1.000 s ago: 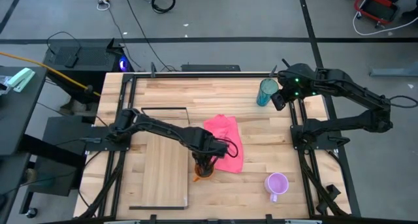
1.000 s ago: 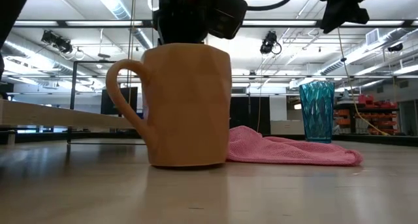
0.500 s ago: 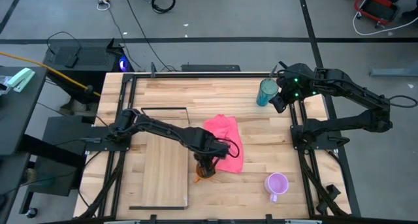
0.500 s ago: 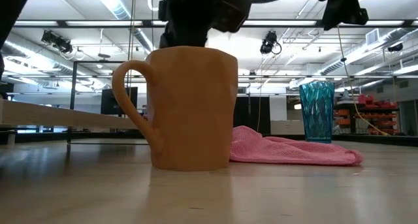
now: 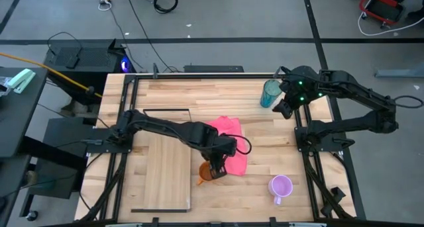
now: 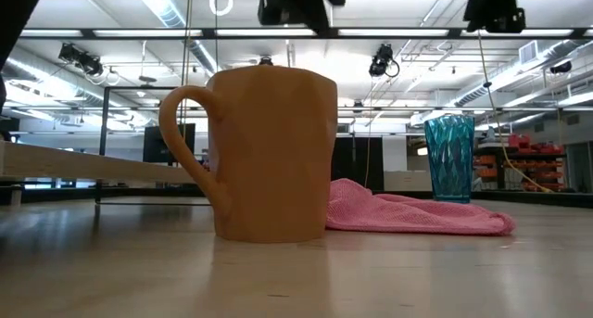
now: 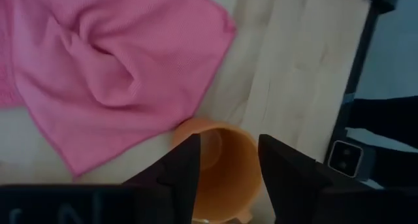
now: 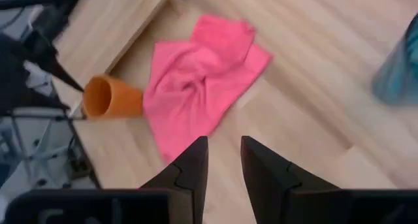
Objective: Stack small to large cups/mugs on shelf
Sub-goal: Put the blue glass on the shelf
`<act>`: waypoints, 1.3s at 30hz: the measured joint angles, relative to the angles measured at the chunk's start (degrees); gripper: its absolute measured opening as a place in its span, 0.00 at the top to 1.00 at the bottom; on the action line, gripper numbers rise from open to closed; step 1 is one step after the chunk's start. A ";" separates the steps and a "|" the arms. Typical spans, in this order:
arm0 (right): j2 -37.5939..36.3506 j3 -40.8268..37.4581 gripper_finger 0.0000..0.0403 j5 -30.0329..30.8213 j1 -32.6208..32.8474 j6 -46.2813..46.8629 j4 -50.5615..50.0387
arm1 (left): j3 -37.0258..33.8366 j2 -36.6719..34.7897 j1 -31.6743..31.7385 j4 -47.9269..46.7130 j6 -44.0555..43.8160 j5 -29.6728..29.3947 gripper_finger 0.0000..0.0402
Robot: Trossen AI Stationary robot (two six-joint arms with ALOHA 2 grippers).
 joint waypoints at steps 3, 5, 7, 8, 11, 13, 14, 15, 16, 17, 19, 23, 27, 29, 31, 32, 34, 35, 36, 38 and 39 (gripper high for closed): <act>-0.62 0.00 0.76 -0.16 2.64 3.14 -3.43 | 1.39 -0.04 0.00 -1.67 1.28 -1.89 0.62; -1.28 0.00 0.76 -0.17 4.72 5.99 -5.83 | 2.31 -0.02 0.03 -4.06 1.54 -3.99 0.62; -2.14 0.00 0.76 -0.15 7.08 9.25 -7.41 | 2.54 -0.09 0.34 -5.96 1.56 -6.02 0.63; -2.56 0.00 0.76 -0.15 8.41 11.16 -7.80 | 2.50 -0.06 0.56 -7.44 1.56 -6.79 0.63; -3.92 0.00 0.76 0.05 12.67 16.72 -8.03 | 2.45 -0.03 1.35 -10.96 1.58 -8.42 0.64; -4.58 0.00 0.76 1.14 15.84 20.83 -8.03 | 2.45 -0.04 1.89 -12.80 1.51 -9.22 0.64; -4.82 0.00 0.76 1.76 17.51 22.80 -8.03 | 2.45 -0.04 2.11 -13.29 1.35 -9.63 0.64; -4.94 0.00 0.76 2.19 19.26 24.70 -8.03 | 2.45 -0.04 2.31 -13.41 1.30 -9.99 0.63; -4.95 0.00 0.76 2.62 21.07 26.55 -8.03 | 2.45 -0.04 2.52 -13.49 1.37 -10.10 0.63; -4.95 0.00 0.76 2.97 22.85 28.23 -8.02 | 2.45 -0.04 2.70 -13.66 1.81 -10.10 0.63; -4.64 0.00 0.76 3.71 26.73 31.54 -8.00 | 2.45 -0.04 3.09 -14.03 2.85 -10.09 0.63; -3.31 0.00 0.76 6.90 35.06 38.45 -7.98 | 2.45 -0.17 4.02 -14.08 4.15 -10.11 0.64; -1.14 0.00 0.76 10.07 42.87 43.35 -7.96 | 2.45 -0.17 5.09 -14.09 4.95 -10.10 0.66; -0.01 0.00 0.76 12.49 45.62 44.53 -7.90 | 2.45 -0.17 5.57 -14.09 5.96 -10.10 0.66; 1.01 0.00 0.76 14.94 47.50 45.44 -7.85 | 2.45 -0.18 6.07 -14.09 6.09 -10.10 0.67; 1.44 0.00 0.76 15.96 48.07 45.93 -7.85 | 2.45 -0.20 6.27 -14.08 6.11 -10.08 0.67; 1.99 0.00 0.76 17.73 48.64 46.70 -7.85 | 2.43 -0.20 6.58 -14.05 6.19 -10.10 0.67; 2.07 0.00 0.76 18.59 48.65 46.99 -7.85 | 2.43 -0.20 6.73 -13.94 6.24 -10.10 0.67; 2.08 0.00 0.76 19.54 48.65 47.24 -7.86 | 2.43 -0.22 6.80 -13.84 6.24 -10.10 0.66; 1.95 0.00 0.76 22.43 48.19 47.31 -7.92 | 2.43 -0.24 6.80 -13.49 6.26 -10.10 0.66; 1.80 0.00 0.76 24.30 47.55 47.29 -7.98 | 2.43 -0.25 6.80 -13.16 6.64 -10.10 0.66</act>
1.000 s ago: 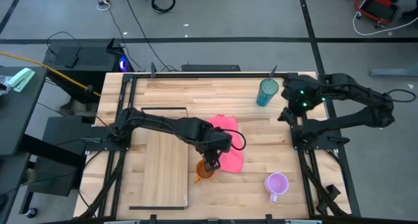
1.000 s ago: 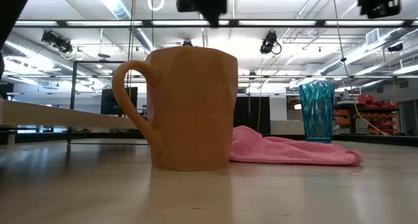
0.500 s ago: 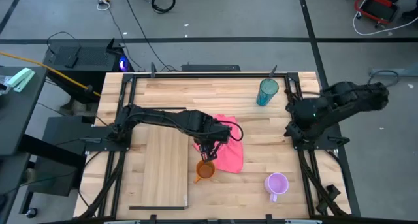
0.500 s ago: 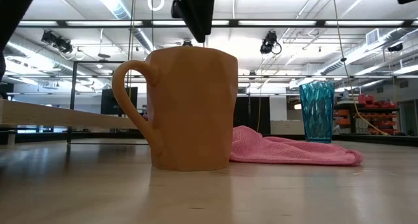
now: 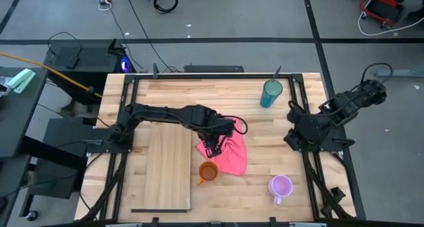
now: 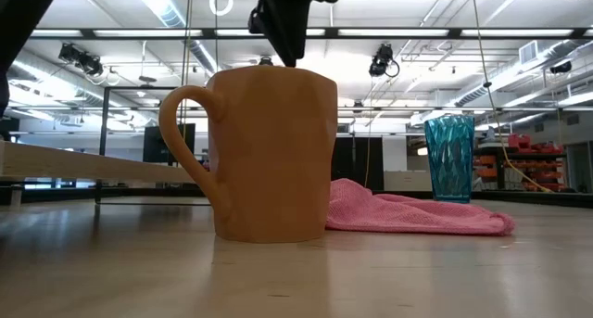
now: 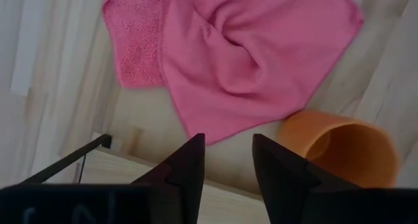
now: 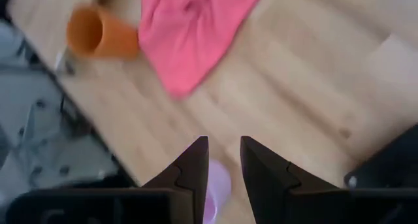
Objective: Stack small to large cups/mugs on shelf
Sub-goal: Put the blue glass on the shelf
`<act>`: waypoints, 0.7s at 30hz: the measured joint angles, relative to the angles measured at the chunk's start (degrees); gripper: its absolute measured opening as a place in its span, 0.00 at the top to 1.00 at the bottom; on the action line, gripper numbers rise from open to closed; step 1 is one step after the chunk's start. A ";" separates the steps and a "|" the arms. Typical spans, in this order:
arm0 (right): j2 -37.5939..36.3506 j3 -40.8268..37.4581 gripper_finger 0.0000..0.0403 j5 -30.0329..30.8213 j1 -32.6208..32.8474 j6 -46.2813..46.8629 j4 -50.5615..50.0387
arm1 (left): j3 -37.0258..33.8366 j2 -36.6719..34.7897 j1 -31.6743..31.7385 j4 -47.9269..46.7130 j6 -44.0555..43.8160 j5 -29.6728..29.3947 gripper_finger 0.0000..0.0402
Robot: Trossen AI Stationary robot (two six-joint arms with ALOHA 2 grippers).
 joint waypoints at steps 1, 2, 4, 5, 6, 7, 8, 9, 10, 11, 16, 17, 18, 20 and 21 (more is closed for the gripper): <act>-0.34 0.00 0.76 2.22 -1.06 -0.04 -0.16 | 0.00 -0.01 0.00 0.49 0.39 0.01 0.65; -0.74 0.00 0.76 4.64 -2.50 -0.07 -0.55 | 0.00 -0.01 0.00 1.13 0.71 0.01 0.65; -1.69 0.00 0.76 8.96 -6.75 -0.09 -1.72 | 0.00 -0.01 -0.03 2.62 0.94 0.05 0.66; -2.15 0.00 0.76 10.45 -9.37 -0.23 -2.16 | 0.00 -0.01 -0.04 3.21 0.99 0.06 0.66; -2.58 0.00 0.76 11.33 -12.16 -0.93 -2.58 | 0.00 -0.01 -0.04 3.60 1.08 0.06 0.66; -3.00 0.00 0.76 11.60 -15.13 -2.26 -2.86 | 0.00 -0.01 -0.02 3.75 1.09 0.04 0.66; -3.40 0.00 0.76 11.59 -18.09 -3.80 -3.02 | 0.00 -0.01 0.00 3.81 1.09 0.04 0.67; -3.71 0.00 0.76 11.59 -20.92 -5.28 -3.05 | 0.00 -0.01 0.00 3.85 1.09 0.04 0.67; -3.97 0.00 0.76 11.55 -23.73 -6.67 -3.04 | 0.00 -0.01 -0.02 3.88 1.09 0.04 0.67; -4.09 0.00 0.76 11.30 -26.42 -7.97 -3.04 | 0.00 -0.01 -0.02 3.92 1.09 0.04 0.67; -3.63 0.00 0.76 8.51 -39.57 -16.05 -3.00 | -0.02 -0.01 -0.03 5.07 0.87 0.04 0.65; -3.36 0.00 0.76 8.07 -42.07 -17.40 -3.00 | -0.02 -0.01 -0.02 5.45 0.87 0.05 0.65; -2.93 0.00 0.76 7.65 -44.63 -18.83 -2.87 | -0.02 -0.01 -0.02 5.78 0.87 0.04 0.65; -2.00 0.00 0.76 6.74 -49.70 -22.22 -1.91 | -0.02 -0.01 -0.02 6.20 0.90 0.04 0.65; -1.41 0.00 0.76 6.00 -52.23 -24.06 -1.39 | -0.02 -0.01 -0.02 6.38 0.93 0.04 0.65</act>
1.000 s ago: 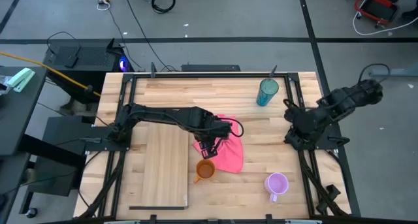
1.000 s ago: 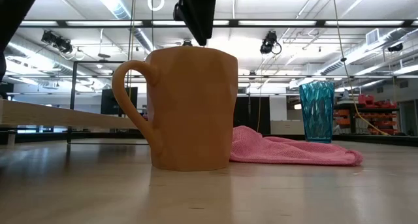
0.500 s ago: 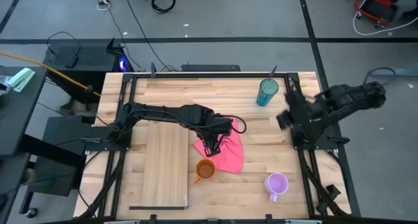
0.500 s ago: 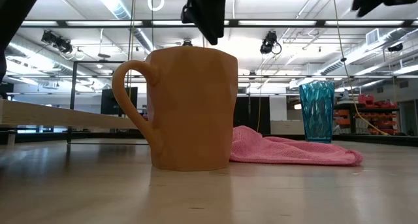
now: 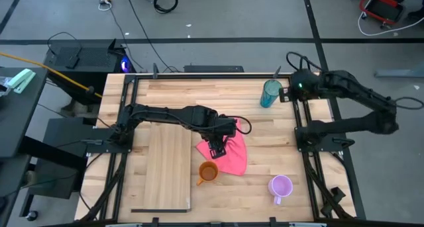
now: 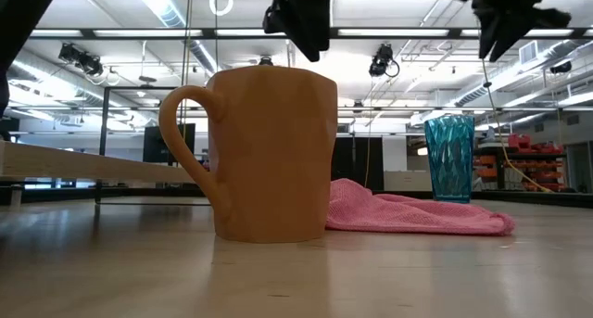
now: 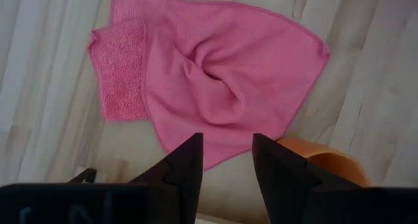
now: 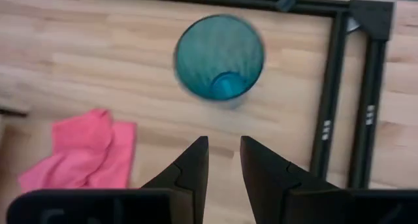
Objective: Stack small to large cups/mugs on shelf
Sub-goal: Put the blue glass on the shelf
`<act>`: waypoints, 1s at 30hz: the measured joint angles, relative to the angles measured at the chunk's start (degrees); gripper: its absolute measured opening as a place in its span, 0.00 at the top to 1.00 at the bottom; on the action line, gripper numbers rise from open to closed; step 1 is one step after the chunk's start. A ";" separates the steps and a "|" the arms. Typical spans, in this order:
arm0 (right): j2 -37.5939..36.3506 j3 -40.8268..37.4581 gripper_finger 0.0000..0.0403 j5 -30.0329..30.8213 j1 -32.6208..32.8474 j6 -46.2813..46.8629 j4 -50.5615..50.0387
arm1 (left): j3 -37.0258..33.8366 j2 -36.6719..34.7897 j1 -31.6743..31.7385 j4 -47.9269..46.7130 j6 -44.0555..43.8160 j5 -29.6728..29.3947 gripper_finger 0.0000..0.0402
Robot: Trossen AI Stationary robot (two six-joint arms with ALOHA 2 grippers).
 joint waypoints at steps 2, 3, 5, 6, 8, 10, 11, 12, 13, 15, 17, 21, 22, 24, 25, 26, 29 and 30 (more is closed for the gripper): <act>1.48 0.00 0.76 -2.02 -4.73 -3.26 1.29 | 0.00 0.00 0.00 0.39 0.01 0.00 0.66; 2.33 0.00 0.76 -3.01 -6.89 -4.66 2.02 | 0.00 0.00 0.00 0.53 0.03 0.00 0.66; 4.34 0.00 0.76 -5.01 -10.86 -7.22 2.97 | 0.00 0.00 0.00 0.59 0.13 0.00 0.67; 5.43 0.00 0.76 -5.65 -12.62 -8.31 3.35 | 0.00 0.00 0.00 0.69 0.13 0.00 0.67; 7.87 0.00 0.76 -7.11 -15.60 -10.39 3.87 | 0.00 0.00 0.00 0.74 0.13 0.00 0.66; 10.36 0.00 0.76 -8.04 -17.68 -11.92 3.85 | -0.01 0.00 0.00 0.73 0.13 0.00 0.66; 11.55 0.00 0.76 -8.32 -18.36 -12.51 3.87 | -0.02 0.00 0.00 0.73 0.13 0.00 0.65; 12.74 0.00 0.76 -8.53 -18.90 -12.99 3.88 | -0.02 0.00 0.00 0.73 0.13 0.00 0.65; 13.95 0.00 0.76 -8.57 -19.38 -13.32 3.88 | -0.02 0.00 0.00 0.73 0.13 0.00 0.65; 16.18 0.00 0.76 -8.53 -20.10 -13.76 3.90 | -0.02 0.00 0.00 0.73 0.13 0.00 0.65; 18.23 0.00 0.76 -8.46 -20.66 -14.10 4.05 | -0.02 0.00 0.00 0.72 0.13 0.00 0.65; 21.24 0.00 0.76 -8.17 -21.42 -14.78 5.28 | -0.02 0.00 0.00 0.71 0.69 0.00 0.67; 21.79 0.00 0.76 -8.14 -21.59 -14.78 5.47 | -0.02 0.00 0.00 0.71 0.96 0.00 0.67; 22.73 0.00 0.76 -7.86 -21.93 -14.84 5.84 | -0.02 0.00 0.00 0.71 1.01 0.00 0.67; 23.07 0.00 0.76 -7.48 -22.05 -15.00 5.82 | -0.02 0.00 0.00 0.70 1.01 0.00 0.67; 23.33 0.00 0.76 -7.05 -22.23 -15.00 5.82 | -0.02 0.00 0.00 0.69 1.03 0.00 0.67; 23.41 0.00 0.76 -6.78 -22.82 -15.21 5.94 | -0.02 0.00 0.00 0.69 1.05 0.00 0.67; 23.33 0.00 0.76 -6.63 -23.00 -15.23 6.02 | -0.02 0.00 0.00 0.69 1.05 0.00 0.66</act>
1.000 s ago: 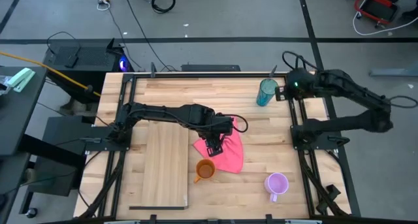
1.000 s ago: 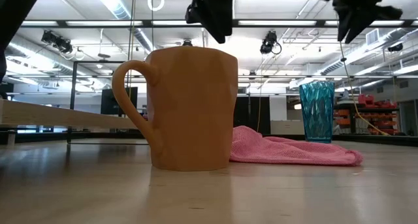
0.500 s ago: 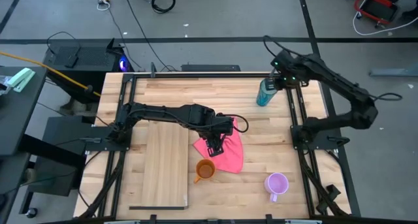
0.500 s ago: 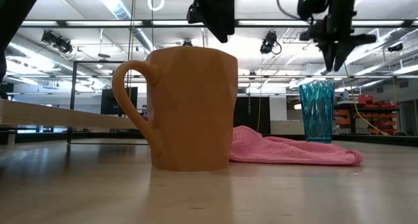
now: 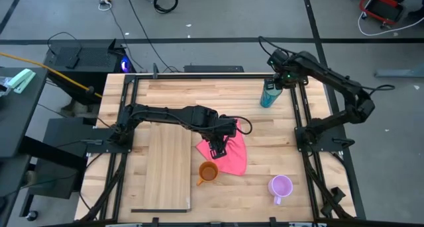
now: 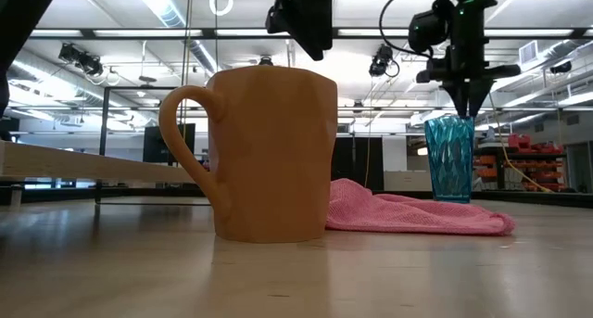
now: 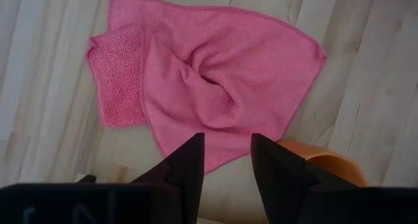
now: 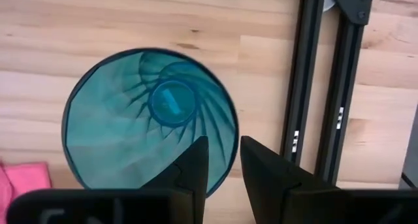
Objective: Stack small to large cups/mugs on shelf
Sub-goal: Put the blue glass on the shelf
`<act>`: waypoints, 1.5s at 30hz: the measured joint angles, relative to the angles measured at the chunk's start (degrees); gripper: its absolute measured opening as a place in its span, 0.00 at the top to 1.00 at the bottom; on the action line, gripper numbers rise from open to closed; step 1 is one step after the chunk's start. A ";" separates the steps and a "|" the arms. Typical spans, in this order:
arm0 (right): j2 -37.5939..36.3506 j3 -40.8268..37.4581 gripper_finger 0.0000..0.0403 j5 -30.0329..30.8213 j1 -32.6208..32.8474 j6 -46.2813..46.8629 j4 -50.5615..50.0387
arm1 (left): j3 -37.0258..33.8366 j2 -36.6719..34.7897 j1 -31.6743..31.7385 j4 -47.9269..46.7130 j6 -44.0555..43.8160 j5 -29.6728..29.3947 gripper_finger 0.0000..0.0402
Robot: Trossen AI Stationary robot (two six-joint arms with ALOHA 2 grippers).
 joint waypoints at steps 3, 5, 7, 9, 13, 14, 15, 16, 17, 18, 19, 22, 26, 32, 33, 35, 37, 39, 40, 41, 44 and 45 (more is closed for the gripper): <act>-0.49 0.00 0.76 0.44 -0.79 -0.13 -0.03 | 0.00 0.00 0.00 0.01 0.02 0.00 0.66; -0.50 -0.01 0.76 0.48 -1.39 -0.06 -0.01 | 0.00 0.00 0.00 0.02 0.04 0.00 0.65; -0.48 -0.87 0.76 0.51 -1.89 -0.07 0.63 | 0.00 0.00 0.00 0.02 0.09 0.00 0.65; -0.36 -2.76 0.76 0.47 -2.12 -0.21 1.86 | 0.00 0.00 0.00 0.02 0.11 0.01 0.66; -0.38 -7.00 0.76 0.32 -2.28 -1.42 5.52 | 0.00 0.00 0.00 0.01 0.09 0.00 0.67; -0.42 -7.78 0.76 0.28 -2.27 -1.47 6.24 | 0.00 0.00 0.00 0.00 0.09 0.00 0.67; -0.44 -8.33 0.76 0.24 -2.27 -1.47 6.68 | 0.00 0.00 0.00 0.02 0.09 0.00 0.66; -0.44 -8.63 0.76 0.22 -2.27 -1.47 6.98 | 0.00 0.00 0.00 0.02 0.09 0.02 0.66; -0.44 -8.85 0.76 0.20 -2.27 -1.53 7.38 | 0.00 0.00 0.00 0.02 0.11 0.02 0.66; -0.44 -8.97 0.76 0.18 -2.27 -1.74 7.81 | 0.00 0.00 0.00 0.02 0.13 0.00 0.66; -0.44 -9.01 0.76 0.16 -2.27 -1.94 8.02 | 0.00 0.00 0.00 0.02 0.13 0.00 0.65; -0.44 -9.01 0.77 0.10 -2.24 -3.49 8.49 | 0.00 0.00 0.00 0.02 0.13 0.00 0.65; -0.44 -9.01 0.86 0.00 -2.24 -3.98 8.65 | 0.00 0.00 0.00 0.02 0.13 0.00 0.66; -0.70 -8.73 0.97 -1.90 -2.23 -6.50 10.85 | 0.00 0.00 0.02 -0.04 0.13 0.00 0.68; -0.72 -8.79 0.97 -2.48 -2.24 -7.19 11.32 | 0.10 0.00 0.08 -0.32 0.21 0.02 0.69; -0.74 -8.77 0.97 -3.03 -2.10 -8.62 12.08 | 1.57 0.02 0.31 -3.06 0.55 0.23 0.69; -0.79 -8.34 0.98 -3.70 -1.70 -10.50 11.99 | 3.54 -0.09 0.74 -5.89 0.63 0.23 0.70; -0.99 -7.66 0.98 -4.70 -1.02 -11.94 11.64 | 6.00 -0.08 1.23 -9.96 0.62 0.22 0.71; -1.25 -7.05 0.98 -5.02 -0.42 -12.12 11.48 | 7.41 -0.07 1.52 -11.91 0.63 0.19 0.71; -1.61 -6.30 0.98 -5.23 0.23 -12.23 11.61 | 9.02 -0.07 1.80 -13.45 0.63 0.06 0.72; -2.59 -3.92 0.98 -5.86 2.76 -13.03 11.75 | 12.16 -0.47 2.64 -17.41 0.63 -1.45 0.72; -2.86 -2.96 0.98 -5.90 3.69 -13.08 11.55 | 10.99 -1.67 3.02 -17.08 0.63 -1.91 0.73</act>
